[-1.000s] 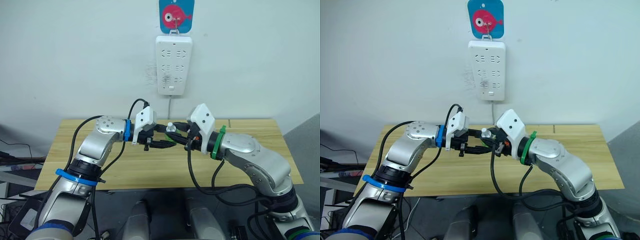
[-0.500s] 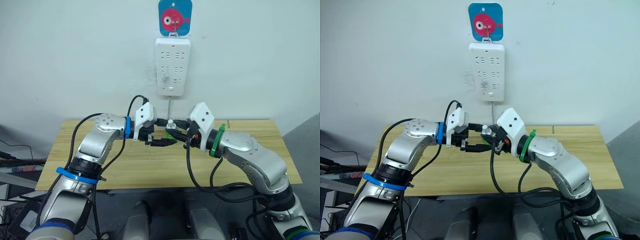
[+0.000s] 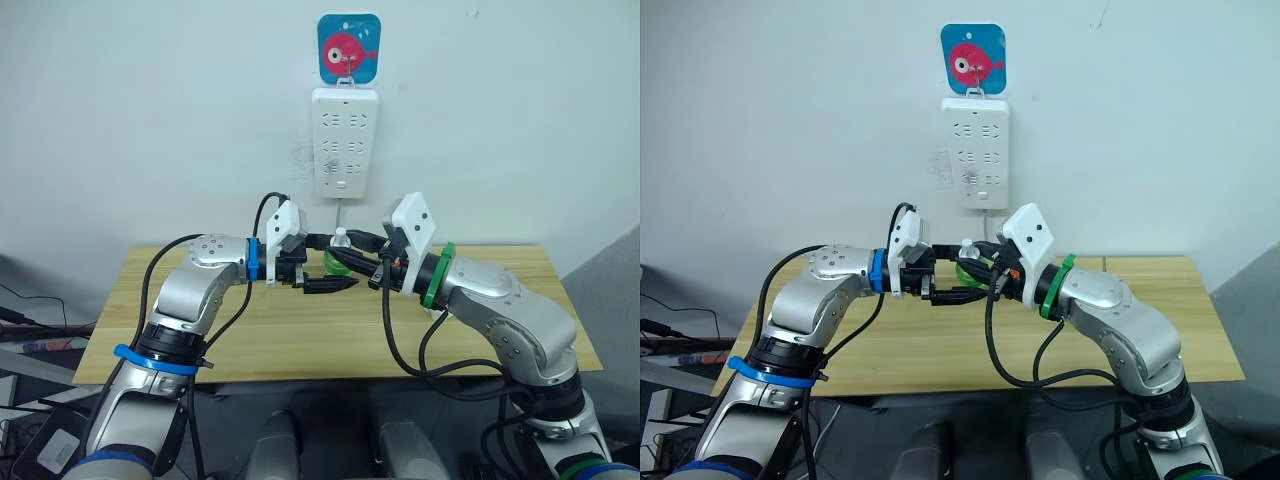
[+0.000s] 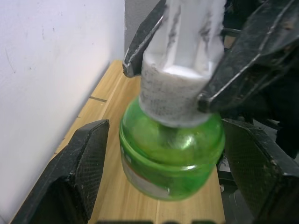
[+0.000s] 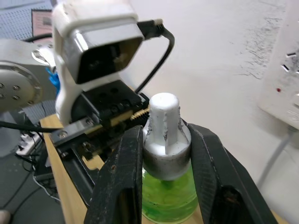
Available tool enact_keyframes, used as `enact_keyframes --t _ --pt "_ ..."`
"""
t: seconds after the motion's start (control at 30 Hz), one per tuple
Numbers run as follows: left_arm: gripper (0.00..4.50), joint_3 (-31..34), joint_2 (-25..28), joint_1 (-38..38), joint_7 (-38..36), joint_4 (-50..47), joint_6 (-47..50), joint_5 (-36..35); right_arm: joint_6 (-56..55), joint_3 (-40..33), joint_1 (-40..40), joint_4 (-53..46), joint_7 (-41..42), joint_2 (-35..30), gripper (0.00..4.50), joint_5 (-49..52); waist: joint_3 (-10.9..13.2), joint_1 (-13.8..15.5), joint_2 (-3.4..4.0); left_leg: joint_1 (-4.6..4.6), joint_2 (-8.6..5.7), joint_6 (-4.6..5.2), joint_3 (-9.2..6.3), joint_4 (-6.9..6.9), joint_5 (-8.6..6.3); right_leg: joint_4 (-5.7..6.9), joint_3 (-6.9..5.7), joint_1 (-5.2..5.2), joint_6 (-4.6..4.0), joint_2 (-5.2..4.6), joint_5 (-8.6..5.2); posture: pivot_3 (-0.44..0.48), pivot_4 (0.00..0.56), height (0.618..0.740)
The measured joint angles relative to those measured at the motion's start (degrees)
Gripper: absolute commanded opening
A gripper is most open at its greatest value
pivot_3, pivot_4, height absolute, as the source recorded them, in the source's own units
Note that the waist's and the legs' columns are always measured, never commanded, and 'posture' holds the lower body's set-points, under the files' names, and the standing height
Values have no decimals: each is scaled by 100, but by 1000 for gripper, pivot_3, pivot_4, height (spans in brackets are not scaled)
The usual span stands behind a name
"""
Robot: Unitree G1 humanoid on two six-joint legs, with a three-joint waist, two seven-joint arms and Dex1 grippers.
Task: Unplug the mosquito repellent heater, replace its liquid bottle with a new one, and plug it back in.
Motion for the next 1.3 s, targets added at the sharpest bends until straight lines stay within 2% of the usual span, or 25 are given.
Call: enact_keyframes --t 0.03,0.13,0.23,0.27,0.43,0.5,0.57,0.6,0.7,0.77,0.87,0.9,1.0,1.1,1.2,1.3 --pt "3965 3 -11 -6 8 0 25 -11 11 -18 0 -1 -6 -3 1044 6 -5 0 -1 0 0 0 0 0 0 0 0 0 0 0 0 -100 118 740" --pt "3393 4 -39 -20 27 0 89 -60 37 -63 3 -8 -14 -12 1044 38 -26 -2 -2 1 0 0 0 0 0 0 0 0 0 0 0 -100 118 740" --pt "2440 6 -27 -20 -13 1 95 -70 40 -69 8 -28 -14 -13 1044 69 -31 -3 -2 2 1 0 0 0 0 1 0 0 0 1 0 -98 120 740" --pt "2247 5 -27 -20 -21 1 92 -72 39 -71 8 -28 -14 -13 1044 75 -32 -3 -2 2 0 0 0 0 0 1 0 1 0 1 0 -97 118 740" --pt "2239 -7 -37 -23 -31 1 28 -54 -11 -63 8 -36 67 -107 1044 93 -36 -2 -3 2 0 0 -1 1 0 1 0 1 -1 1 0 -87 113 740" --pt "2239 -23 -27 -29 -83 2 -47 -25 -59 -60 6 -32 193 -190 1044 112 -38 -2 -3 2 0 0 0 1 0 1 0 1 -1 1 0 -93 131 740" --pt "2239 -141 51 -37 -286 -8 -142 11 -403 113 -281 303 1036 -781 1044 113 -37 -2 -2 5 -8 2 7 5 -1 1 8 3 0 -2 0 -90 130 740" --pt "2239 -213 124 -37 -417 -45 -180 12 -680 279 -642 747 1797 -1135 1044 106 -37 -13 -2 9 -5 5 9 14 -2 -1 8 9 0 0 0 -85 132 740" --pt "2239 -292 275 -34 -676 -241 -172 0 -1158 613 -1367 1635 3253 -1527 1044 100 -37 -20 -2 17 1 5 7 14 -3 1 6 13 0 6 0 -71 135 740" --pt "2239 -322 282 -34 -771 -291 -152 -22 -1199 721 -1643 1978 3808 -1597 1044 132 -38 -7 -2 15 4 5 -1 13 -3 1 -3 15 -1 7 -1 -69 138 740" --pt "2239 -326 268 -34 -780 -397 -53 -68 -1070 692 -1747 2091 4052 -1638 1044 254 -37 9 -2 10 2 5 -1 14 -3 1 -2 14 -1 4 -1 -74 141 740" --pt "2239 -325 261 -33 -765 -431 -33 -96 -988 627 -1740 2061 4053 -1642 1751 321 -37 10 -2 10 3 6 -1 15 -4 1 -1 14 -1 3 -1 -76 141 740" --pt "2239 -203 273 25 -640 -518 -14 -130 -800 441 -1512 1878 4004 -1782 2812 435 -37 16 -2 11 3 6 -1 17 -4 2 -1 14 -2 3 -1 -84 145 740" --pt "2239 -129 212 181 -382 -559 -10 -138 -611 -73 -1041 1413 3580 -1964 3850 495 -37 26 -2 11 2 6 1 19 -4 2 1 16 -1 1 -1 -96 155 740" --pt "2239 -132 48 335 -104 -586 -50 -78 -319 -861 -292 503 2689 -1822 3898 697 -38 29 -3 13 3 6 -8 18 -5 -1 -5 25 0 3 -2 -111 159 740" --pt "2239 -190 -79 429 131 -624 -76 -1 -113 -1021 464 -400 1661 -1309 3898 733 -38 12 -2 16 4 6 -3 19 -5 3 3 23 5 5 -5 -130 164 740"
